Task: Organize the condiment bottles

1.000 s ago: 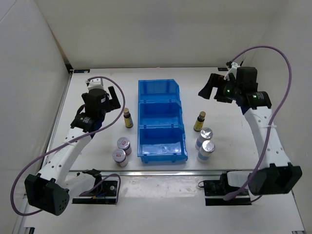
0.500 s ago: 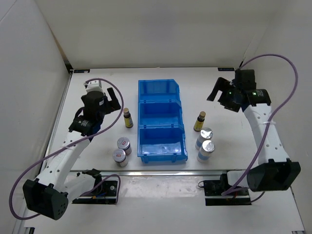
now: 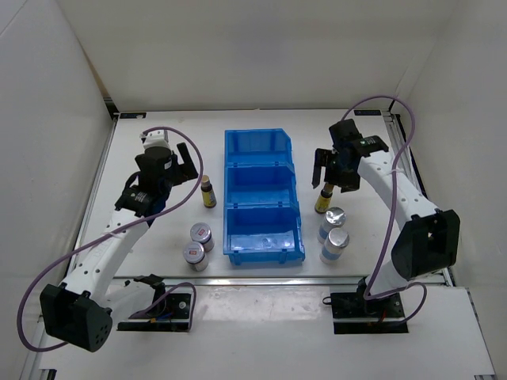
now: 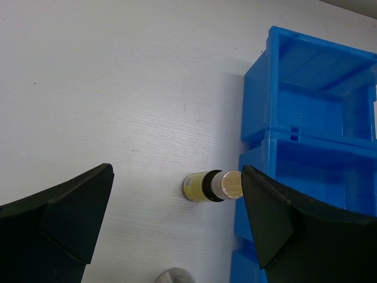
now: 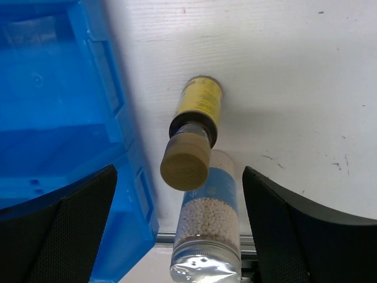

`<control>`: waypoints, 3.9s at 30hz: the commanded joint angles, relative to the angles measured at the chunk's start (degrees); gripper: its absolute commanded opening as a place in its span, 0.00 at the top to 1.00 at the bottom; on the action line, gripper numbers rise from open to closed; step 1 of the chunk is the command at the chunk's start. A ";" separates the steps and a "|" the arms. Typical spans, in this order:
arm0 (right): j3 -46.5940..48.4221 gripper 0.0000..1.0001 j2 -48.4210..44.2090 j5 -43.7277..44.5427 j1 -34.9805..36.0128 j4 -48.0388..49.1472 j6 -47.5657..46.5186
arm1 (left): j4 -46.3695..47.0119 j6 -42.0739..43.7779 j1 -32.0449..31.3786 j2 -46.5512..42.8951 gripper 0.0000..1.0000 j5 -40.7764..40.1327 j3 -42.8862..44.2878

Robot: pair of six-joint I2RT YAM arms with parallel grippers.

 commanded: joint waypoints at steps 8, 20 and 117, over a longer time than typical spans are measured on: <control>-1.81 0.34 3.14 1.80 -0.18 3.70 0.41 | 0.40 -0.19 -0.11 -0.06 0.00 -1.34 -0.08; -2.43 0.74 5.33 3.99 -0.18 5.37 0.94 | 0.40 -0.19 -0.11 0.99 0.00 -1.34 -0.08; 20.34 0.00 12.20 11.82 17.13 3.88 3.40 | -3.20 -1.69 -2.92 24.20 0.29 10.17 10.82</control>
